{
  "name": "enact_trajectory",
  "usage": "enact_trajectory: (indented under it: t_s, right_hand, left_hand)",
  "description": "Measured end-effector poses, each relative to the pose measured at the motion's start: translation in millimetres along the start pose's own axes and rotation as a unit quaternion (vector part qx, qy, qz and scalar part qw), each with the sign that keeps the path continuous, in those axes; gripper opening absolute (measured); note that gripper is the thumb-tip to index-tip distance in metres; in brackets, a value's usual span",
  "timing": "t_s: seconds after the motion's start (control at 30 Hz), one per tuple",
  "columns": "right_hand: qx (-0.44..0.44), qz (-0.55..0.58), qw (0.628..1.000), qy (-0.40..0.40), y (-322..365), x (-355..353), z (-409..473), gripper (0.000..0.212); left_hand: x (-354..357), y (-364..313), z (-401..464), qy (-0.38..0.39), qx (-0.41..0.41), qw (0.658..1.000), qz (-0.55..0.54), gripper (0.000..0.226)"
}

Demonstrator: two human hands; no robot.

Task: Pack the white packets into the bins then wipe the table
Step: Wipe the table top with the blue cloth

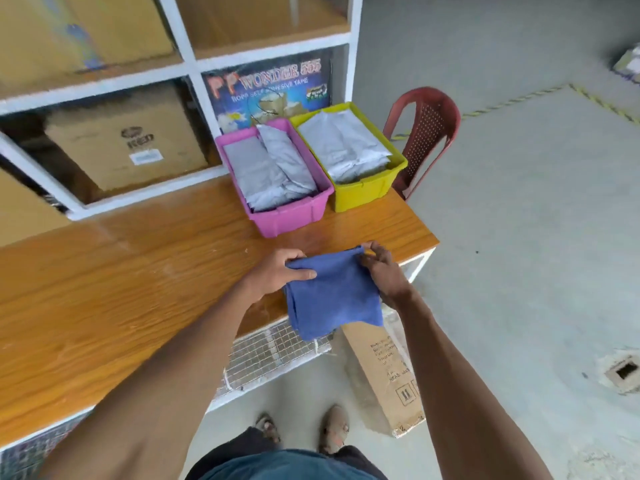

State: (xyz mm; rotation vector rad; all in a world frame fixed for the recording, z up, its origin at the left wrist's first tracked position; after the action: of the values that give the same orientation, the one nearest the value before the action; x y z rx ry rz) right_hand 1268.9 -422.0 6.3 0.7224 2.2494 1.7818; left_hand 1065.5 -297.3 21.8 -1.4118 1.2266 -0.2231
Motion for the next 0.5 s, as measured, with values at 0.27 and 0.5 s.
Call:
enact_trajectory:
  t_s: [0.27,0.5]
  right_hand:
    - [-0.016,-0.084,0.992,0.098,-9,138,25,0.022]
    - [0.049,-0.042,0.979,0.194,-22,253,19,0.019]
  left_hand:
    - [-91,90,-92,-0.092,-0.113,0.985,-0.091,0.022]
    - [-146,142,-159,-0.138,-0.134,0.966,-0.17,0.022]
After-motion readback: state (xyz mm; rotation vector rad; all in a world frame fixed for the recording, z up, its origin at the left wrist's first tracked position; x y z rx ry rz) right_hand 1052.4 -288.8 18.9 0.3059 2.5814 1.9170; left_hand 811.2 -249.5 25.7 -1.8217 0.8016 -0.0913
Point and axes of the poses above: each hand's wrist, its own z-axis towards the middle knuckle, its own x-axis out of the palm, y = z × x, the point moved 7 cm from there along z, towards the middle knuckle, and after that the axes turned 10 degrees about z, right-handed, at the moved point
